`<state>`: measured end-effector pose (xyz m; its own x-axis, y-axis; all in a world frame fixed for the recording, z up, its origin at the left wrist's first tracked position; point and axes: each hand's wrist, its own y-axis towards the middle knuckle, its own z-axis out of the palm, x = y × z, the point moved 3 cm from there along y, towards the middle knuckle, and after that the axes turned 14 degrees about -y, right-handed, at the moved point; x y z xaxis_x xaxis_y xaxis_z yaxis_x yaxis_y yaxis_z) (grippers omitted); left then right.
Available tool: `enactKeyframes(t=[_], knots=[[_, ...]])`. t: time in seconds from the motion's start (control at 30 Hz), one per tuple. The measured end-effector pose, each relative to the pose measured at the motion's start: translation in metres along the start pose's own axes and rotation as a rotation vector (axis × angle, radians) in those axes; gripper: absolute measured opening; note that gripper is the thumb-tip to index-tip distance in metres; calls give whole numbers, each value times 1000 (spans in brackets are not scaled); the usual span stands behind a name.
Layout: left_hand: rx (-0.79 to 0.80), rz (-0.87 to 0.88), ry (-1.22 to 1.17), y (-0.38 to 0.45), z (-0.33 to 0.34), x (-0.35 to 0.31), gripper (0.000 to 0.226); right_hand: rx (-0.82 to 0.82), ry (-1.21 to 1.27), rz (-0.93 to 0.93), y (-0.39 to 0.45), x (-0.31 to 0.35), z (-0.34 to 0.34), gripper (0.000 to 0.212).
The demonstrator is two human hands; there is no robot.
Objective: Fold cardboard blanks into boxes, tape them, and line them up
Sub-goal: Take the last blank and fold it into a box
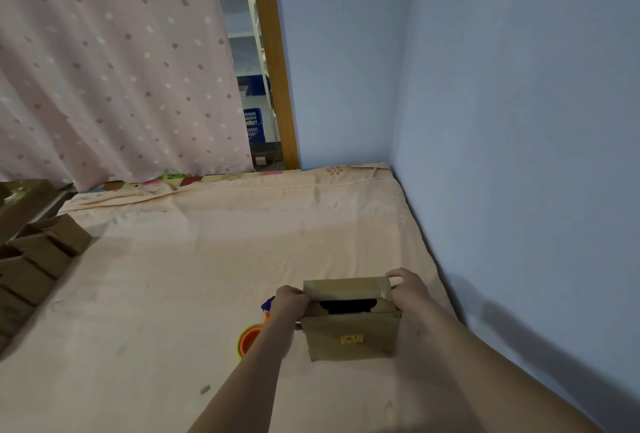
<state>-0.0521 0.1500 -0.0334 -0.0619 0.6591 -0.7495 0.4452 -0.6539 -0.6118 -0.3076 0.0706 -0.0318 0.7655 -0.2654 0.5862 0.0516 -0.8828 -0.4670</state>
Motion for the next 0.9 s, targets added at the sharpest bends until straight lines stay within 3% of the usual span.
enactKeyframes(t=[0.07,0.2,0.3,0.43,0.53,0.73,0.9], knots=[[12,-18,-30,0,0,-1,18,63,-41,-56,-3,4,-1,63],[47,-47,-60,-1,0,-3,18,290,-263,-148,-15,10,-8,119],[71,-52,-74,-1,-1,-1,27,376,-297,-216,-23,9,-9,126],[94,-55,-134,0,-2,1,35,395,-282,-247,-28,6,-5,123],[102,-50,-159,1,-2,3,37,305,-181,-240,-24,3,-6,121],[114,-60,-204,5,0,3,42,1,-115,-197,-18,4,10,62],[171,-75,-131,-2,-2,6,51,-1,-18,-169,-16,-1,17,51]])
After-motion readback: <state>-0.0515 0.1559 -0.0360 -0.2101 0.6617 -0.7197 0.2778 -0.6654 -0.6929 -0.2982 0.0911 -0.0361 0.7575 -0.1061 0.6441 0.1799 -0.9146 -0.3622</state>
